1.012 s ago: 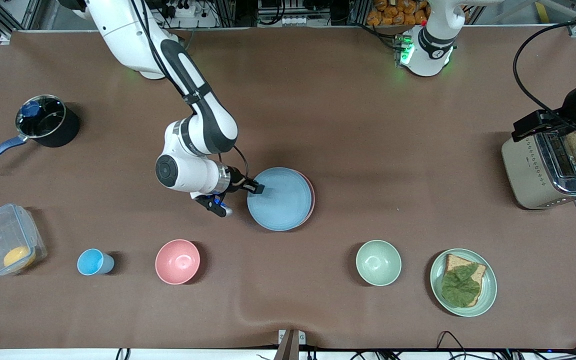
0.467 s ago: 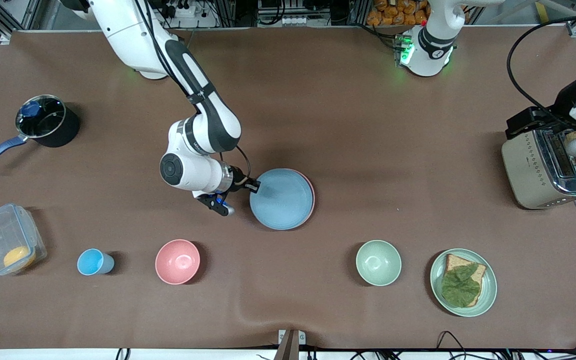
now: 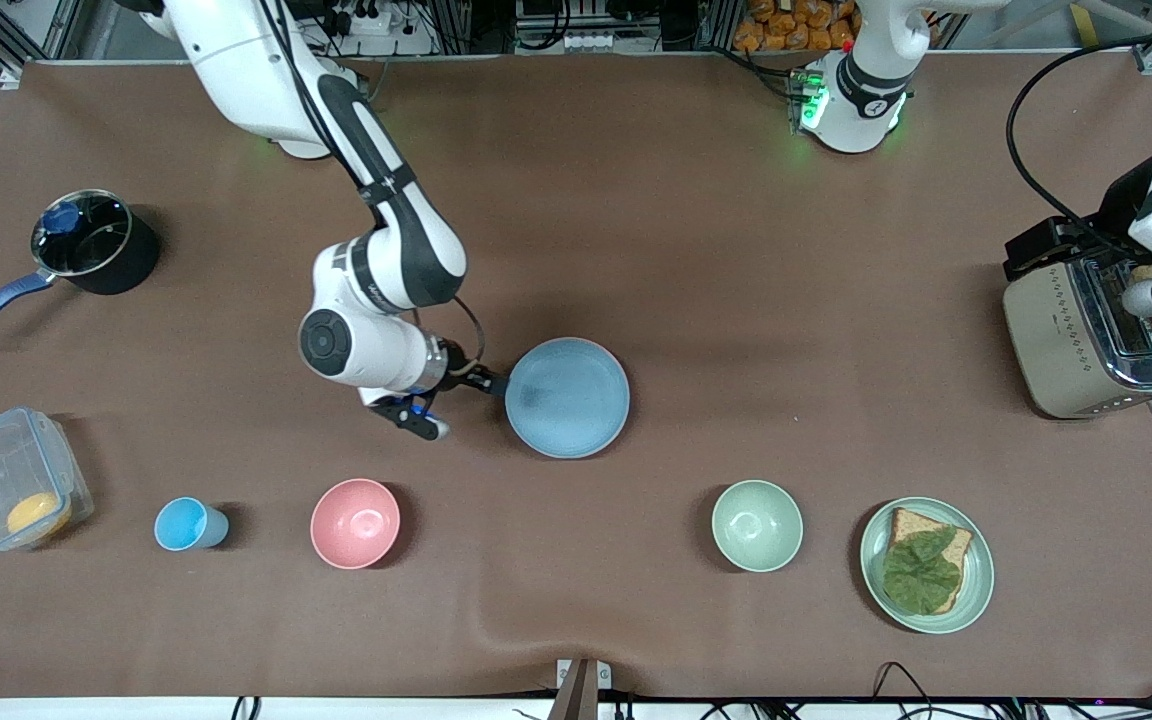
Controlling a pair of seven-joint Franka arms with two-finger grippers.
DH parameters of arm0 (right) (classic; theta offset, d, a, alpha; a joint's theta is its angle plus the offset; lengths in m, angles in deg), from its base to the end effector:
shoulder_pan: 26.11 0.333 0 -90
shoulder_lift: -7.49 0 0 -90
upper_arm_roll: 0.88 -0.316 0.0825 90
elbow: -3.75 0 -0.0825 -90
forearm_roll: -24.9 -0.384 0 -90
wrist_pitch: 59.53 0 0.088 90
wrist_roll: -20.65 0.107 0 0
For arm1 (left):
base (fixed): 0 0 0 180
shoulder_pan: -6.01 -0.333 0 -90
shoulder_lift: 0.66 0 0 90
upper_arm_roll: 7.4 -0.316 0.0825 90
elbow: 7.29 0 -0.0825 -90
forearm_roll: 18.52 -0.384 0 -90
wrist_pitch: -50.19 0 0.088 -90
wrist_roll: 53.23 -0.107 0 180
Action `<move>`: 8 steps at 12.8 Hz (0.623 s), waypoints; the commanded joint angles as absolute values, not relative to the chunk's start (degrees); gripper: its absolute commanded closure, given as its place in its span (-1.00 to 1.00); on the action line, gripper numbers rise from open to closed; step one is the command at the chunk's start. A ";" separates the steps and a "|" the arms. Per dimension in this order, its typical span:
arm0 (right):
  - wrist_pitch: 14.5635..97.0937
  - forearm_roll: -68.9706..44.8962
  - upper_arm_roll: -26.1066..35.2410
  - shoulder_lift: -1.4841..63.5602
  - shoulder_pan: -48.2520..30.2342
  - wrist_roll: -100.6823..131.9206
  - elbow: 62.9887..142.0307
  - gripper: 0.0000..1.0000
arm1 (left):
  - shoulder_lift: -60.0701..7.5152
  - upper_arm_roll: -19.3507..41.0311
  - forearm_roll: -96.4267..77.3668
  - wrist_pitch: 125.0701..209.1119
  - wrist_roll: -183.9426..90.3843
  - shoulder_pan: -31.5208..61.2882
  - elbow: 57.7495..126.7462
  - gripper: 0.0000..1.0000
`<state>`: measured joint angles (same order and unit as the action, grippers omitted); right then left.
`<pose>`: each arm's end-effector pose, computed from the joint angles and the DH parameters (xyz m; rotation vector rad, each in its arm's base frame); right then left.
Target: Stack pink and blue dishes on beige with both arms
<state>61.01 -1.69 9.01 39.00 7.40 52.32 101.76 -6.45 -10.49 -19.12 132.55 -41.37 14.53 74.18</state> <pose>0.5897 0.2925 0.2657 -2.8703 0.5652 0.3787 0.5695 -0.0546 0.6258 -3.1055 -0.1759 0.1276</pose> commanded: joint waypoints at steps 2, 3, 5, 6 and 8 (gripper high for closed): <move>47.55 6.09 12.38 32.72 1.07 40.65 99.73 -1.00 | -6.28 -10.47 -18.08 133.07 -40.40 14.45 74.19 -1.00; 45.87 6.17 13.61 31.32 -1.04 35.82 99.99 -1.00 | -6.28 -10.39 -18.08 133.07 -40.40 14.45 74.19 -1.00; 42.26 6.96 17.64 28.77 -4.73 25.44 100.34 -1.00 | -6.28 -10.39 -18.08 133.07 -40.40 14.53 74.19 -1.00; 41.99 8.45 19.49 26.75 -5.36 22.09 101.47 -1.00 | -6.28 -10.39 -18.00 133.07 -40.40 14.53 74.19 -1.00; 41.72 13.01 22.92 22.45 -5.54 17.95 102.27 -1.00 | -6.28 -10.39 -18.08 133.07 -40.40 14.62 74.19 -1.00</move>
